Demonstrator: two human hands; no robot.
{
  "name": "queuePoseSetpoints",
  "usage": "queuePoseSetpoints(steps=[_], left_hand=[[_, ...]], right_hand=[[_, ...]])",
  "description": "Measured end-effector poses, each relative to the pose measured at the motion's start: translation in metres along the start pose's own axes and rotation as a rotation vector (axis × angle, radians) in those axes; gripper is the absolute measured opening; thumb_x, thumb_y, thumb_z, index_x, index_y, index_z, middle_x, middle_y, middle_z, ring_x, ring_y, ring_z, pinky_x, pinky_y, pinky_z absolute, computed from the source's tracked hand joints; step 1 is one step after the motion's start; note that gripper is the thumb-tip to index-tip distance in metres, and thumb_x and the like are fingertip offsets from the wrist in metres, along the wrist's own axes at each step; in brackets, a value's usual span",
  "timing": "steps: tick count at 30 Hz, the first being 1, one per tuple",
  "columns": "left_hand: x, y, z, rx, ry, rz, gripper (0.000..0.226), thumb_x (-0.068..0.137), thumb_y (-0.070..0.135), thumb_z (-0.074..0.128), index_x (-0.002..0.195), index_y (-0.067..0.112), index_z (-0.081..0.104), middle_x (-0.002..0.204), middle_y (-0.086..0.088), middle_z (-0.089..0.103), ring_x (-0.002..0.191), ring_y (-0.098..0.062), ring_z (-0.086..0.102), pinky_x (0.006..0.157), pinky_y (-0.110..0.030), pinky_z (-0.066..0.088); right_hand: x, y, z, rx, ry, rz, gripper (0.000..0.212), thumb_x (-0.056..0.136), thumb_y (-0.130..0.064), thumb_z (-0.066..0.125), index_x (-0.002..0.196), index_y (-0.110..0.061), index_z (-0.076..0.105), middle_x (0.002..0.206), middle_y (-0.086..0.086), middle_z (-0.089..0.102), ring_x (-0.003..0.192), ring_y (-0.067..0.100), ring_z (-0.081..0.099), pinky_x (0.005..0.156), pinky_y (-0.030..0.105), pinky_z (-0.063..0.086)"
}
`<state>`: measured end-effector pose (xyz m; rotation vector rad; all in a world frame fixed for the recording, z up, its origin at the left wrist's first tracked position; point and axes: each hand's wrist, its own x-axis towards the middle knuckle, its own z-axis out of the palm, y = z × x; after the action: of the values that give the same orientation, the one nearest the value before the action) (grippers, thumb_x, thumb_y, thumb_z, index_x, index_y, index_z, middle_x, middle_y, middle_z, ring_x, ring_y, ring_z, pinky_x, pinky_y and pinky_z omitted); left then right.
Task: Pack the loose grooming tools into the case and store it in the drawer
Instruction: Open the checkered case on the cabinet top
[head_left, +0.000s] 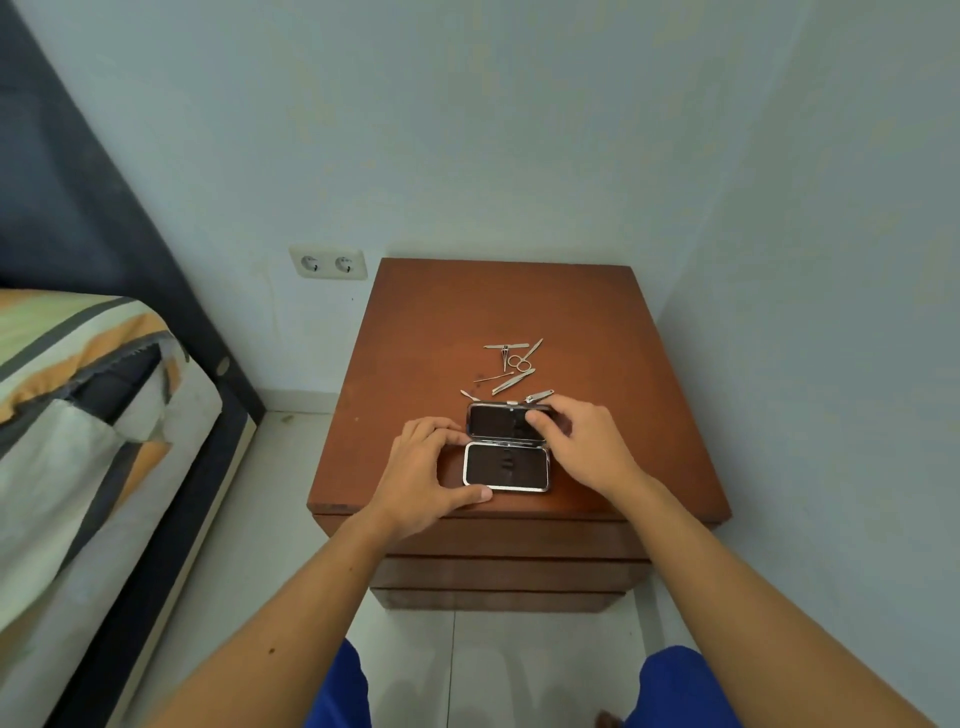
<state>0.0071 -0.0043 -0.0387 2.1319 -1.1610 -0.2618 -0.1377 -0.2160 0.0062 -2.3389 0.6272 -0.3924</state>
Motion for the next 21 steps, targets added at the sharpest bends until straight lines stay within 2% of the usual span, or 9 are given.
queuePoseSetpoints(steps=[2,5,7,12,15,18,21], left_hand=[[-0.002,0.001,-0.001,-0.038,-0.005,-0.018,0.069,0.070,0.050,0.097,0.126,0.025,0.066,0.132,0.016,0.053,0.126,-0.001,0.036,0.108,-0.028,0.034],[-0.004,0.002,-0.003,-0.069,-0.025,-0.031,0.069,0.070,0.050,0.097,0.126,0.024,0.067,0.134,0.014,0.054,0.127,-0.002,0.037,0.111,-0.030,0.038],[-0.006,0.001,-0.004,-0.083,-0.046,-0.024,0.070,0.069,0.052,0.096,0.126,0.023,0.067,0.136,0.014,0.054,0.129,-0.002,0.038,0.112,-0.032,0.042],[-0.009,-0.001,-0.009,-0.125,-0.127,-0.031,0.069,0.067,0.057,0.096,0.122,0.025,0.068,0.140,0.019,0.048,0.134,0.001,0.036,0.111,-0.029,0.047],[-0.014,-0.001,-0.014,-0.145,-0.165,-0.022,0.067,0.068,0.061,0.095,0.117,0.028,0.064,0.141,0.024,0.045,0.134,0.008,0.034,0.110,-0.025,0.045],[-0.016,0.000,-0.015,-0.177,-0.146,-0.028,0.066,0.070,0.061,0.093,0.118,0.031,0.059,0.136,0.033,0.042,0.132,0.011,0.036,0.107,-0.024,0.047],[-0.016,0.001,-0.015,-0.178,-0.138,-0.040,0.080,0.068,0.065,0.092,0.130,0.035,0.052,0.136,0.024,0.046,0.130,0.005,0.041,0.107,-0.026,0.049]], right_hand=[[0.006,0.001,0.004,0.058,-0.007,0.048,0.016,0.100,-0.032,0.067,0.113,-0.024,0.073,0.094,-0.006,0.078,0.081,0.011,0.070,0.079,0.037,0.061],[0.010,0.003,0.006,0.064,-0.023,0.083,0.017,0.095,-0.029,0.074,0.111,-0.025,0.072,0.091,-0.007,0.075,0.076,0.004,0.063,0.070,0.024,0.051],[0.010,0.005,0.006,0.062,-0.030,0.084,0.024,0.091,-0.026,0.078,0.115,-0.025,0.073,0.088,-0.008,0.072,0.075,0.005,0.060,0.069,0.024,0.047],[0.006,0.012,0.006,0.098,-0.078,0.104,0.036,0.085,-0.022,0.085,0.116,-0.028,0.067,0.085,0.003,0.070,0.071,0.014,0.059,0.072,0.031,0.051],[0.004,0.013,0.008,0.067,-0.097,0.073,0.036,0.084,-0.025,0.085,0.117,-0.028,0.069,0.085,-0.003,0.067,0.072,0.011,0.056,0.068,0.026,0.046],[0.003,0.012,0.011,0.034,-0.096,0.043,0.041,0.083,-0.026,0.086,0.122,-0.024,0.072,0.091,-0.008,0.062,0.078,0.007,0.055,0.071,0.023,0.043],[0.001,0.012,0.011,0.026,-0.066,0.034,0.041,0.081,-0.028,0.089,0.119,-0.027,0.073,0.095,-0.008,0.059,0.079,0.007,0.055,0.073,0.021,0.046]])
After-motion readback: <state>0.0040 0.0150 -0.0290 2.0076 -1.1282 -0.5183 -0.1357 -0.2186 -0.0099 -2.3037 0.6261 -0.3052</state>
